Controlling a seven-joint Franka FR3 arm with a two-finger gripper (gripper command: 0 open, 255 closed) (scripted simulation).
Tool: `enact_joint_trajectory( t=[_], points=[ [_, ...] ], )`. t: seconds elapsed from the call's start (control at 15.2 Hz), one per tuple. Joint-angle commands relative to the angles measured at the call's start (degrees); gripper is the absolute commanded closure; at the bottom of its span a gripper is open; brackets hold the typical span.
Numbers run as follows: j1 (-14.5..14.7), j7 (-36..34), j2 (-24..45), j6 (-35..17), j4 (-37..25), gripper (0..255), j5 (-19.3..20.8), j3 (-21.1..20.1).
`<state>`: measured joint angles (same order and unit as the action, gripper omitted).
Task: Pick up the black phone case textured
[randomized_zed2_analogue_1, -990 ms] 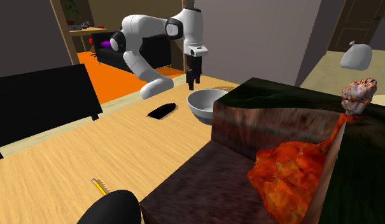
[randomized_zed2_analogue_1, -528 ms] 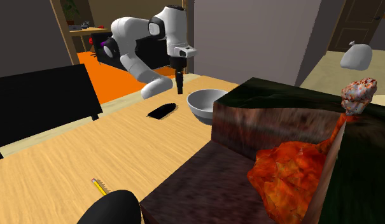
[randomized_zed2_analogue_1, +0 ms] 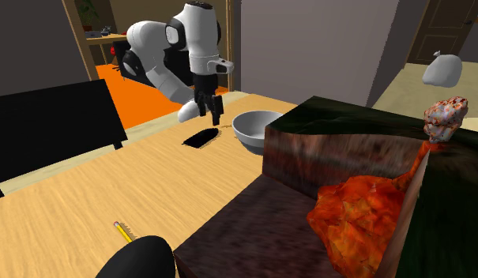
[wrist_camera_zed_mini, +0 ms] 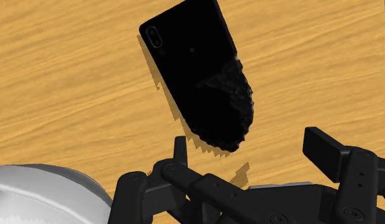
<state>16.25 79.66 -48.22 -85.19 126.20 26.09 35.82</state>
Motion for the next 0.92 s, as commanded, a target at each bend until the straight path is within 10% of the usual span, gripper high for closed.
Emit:
enact_joint_trajectory(
  t=[0.0,0.59,0.66,0.86],
  points=[
    [2.5,6.7,1.4,-0.5,-2.1,0,1.7,3.1],
    [1.7,5.9,-0.1,-5.4,4.2,0,3.5,5.0],
    [1.7,5.9,-0.2,-5.3,4.1,255,3.5,4.9],
    [1.7,5.9,-0.1,-5.3,4.1,255,3.5,4.9]
  ],
)
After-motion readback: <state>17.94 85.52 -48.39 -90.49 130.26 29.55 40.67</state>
